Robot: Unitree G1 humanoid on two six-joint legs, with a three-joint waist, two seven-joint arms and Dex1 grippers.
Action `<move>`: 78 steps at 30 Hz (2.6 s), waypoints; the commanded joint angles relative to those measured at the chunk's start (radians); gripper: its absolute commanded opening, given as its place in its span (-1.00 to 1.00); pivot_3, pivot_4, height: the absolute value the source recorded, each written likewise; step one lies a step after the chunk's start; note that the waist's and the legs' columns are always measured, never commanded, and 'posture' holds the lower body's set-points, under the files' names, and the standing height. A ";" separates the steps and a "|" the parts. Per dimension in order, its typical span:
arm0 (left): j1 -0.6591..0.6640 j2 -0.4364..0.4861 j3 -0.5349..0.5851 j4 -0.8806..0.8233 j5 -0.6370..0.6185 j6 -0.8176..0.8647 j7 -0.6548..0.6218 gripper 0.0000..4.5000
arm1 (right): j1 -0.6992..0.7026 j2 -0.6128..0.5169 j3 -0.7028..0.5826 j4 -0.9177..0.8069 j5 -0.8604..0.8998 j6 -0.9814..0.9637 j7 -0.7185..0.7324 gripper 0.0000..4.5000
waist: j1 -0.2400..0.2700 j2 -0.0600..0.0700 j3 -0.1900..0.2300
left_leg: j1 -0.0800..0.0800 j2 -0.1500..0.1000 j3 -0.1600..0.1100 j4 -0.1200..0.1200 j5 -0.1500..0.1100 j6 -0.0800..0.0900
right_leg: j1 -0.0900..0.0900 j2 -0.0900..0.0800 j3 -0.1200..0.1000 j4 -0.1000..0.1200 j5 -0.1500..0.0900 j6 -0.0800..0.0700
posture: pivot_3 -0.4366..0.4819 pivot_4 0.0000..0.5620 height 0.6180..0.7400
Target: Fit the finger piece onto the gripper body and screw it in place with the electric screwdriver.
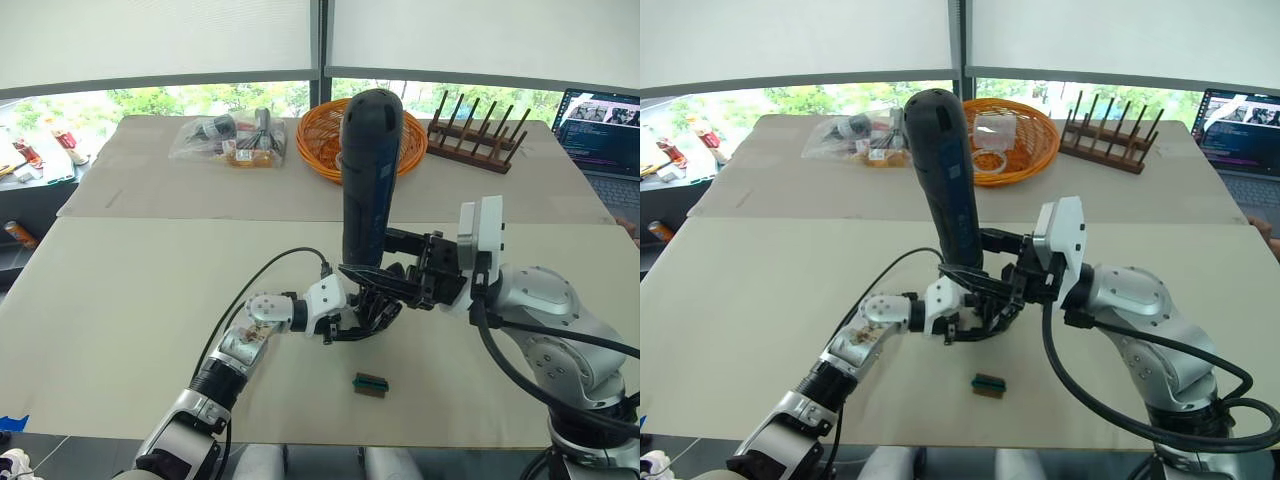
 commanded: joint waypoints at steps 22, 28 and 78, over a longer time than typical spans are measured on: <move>-0.017 -0.002 0.012 -0.007 -0.010 -0.016 0.000 0.02 | -0.008 -0.077 0.048 0.052 0.008 0.042 0.083 -0.14 | 0.001 0.000 0.000 | 0.003 0.000 0.000 0.000 0.000 0.000 | 0.004 0.000 0.000 -0.002 0.000 0.000 | -0.05 -0.47 1.00; -0.016 -0.005 0.011 -0.007 -0.012 -0.019 -0.003 0.02 | -0.065 -0.101 0.029 0.043 0.052 0.048 0.133 -0.14 | 0.002 0.000 0.000 | 0.003 0.000 0.000 -0.001 0.000 0.000 | 0.004 0.000 0.000 -0.002 0.000 0.000 | -0.05 -0.47 1.00; -0.035 -0.008 0.010 0.018 -0.014 -0.038 -0.012 0.02 | -0.002 -0.146 0.101 0.107 -0.072 0.035 0.108 -0.14 | 0.003 -0.001 -0.002 | 0.009 0.000 -0.001 -0.002 0.000 0.000 | 0.012 0.000 -0.002 -0.006 0.000 0.000 | -0.05 -0.47 1.00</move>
